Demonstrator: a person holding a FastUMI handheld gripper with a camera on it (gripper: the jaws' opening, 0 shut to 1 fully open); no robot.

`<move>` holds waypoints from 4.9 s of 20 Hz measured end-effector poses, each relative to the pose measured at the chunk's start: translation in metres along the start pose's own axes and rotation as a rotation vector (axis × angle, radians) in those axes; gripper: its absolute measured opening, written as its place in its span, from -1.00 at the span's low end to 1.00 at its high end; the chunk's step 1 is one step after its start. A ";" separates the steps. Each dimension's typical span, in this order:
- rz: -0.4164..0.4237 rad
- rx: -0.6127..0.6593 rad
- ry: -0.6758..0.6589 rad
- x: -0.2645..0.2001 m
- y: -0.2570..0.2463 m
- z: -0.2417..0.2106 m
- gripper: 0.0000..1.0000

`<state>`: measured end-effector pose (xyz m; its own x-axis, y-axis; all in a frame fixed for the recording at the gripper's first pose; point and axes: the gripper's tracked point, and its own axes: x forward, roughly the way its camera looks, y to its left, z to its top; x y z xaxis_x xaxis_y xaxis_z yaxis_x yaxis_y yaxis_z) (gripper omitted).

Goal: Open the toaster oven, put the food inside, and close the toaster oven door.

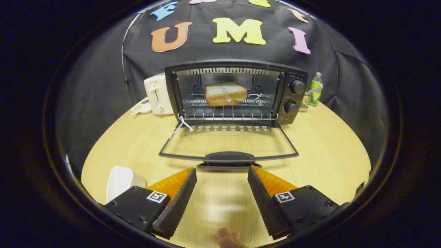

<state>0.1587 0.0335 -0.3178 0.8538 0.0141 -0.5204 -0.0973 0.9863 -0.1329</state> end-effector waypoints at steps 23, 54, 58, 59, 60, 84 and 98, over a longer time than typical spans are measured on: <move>-0.064 0.065 -0.371 0.003 -0.019 0.039 1.00; -0.056 -0.093 -0.608 -0.007 0.007 0.168 1.00; -0.048 -0.075 -0.574 -0.004 0.008 0.163 1.00; -0.043 -0.056 -0.566 -0.007 0.007 0.160 1.00; -0.039 -0.043 -0.557 -0.010 0.005 0.158 1.00; -0.044 0.028 -0.709 -0.338 -0.048 0.164 1.00; -0.043 0.008 -0.741 -0.373 -0.040 0.138 1.00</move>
<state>-0.0853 0.0115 -0.0015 0.9784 0.0797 0.1907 -0.0546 0.9896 -0.1330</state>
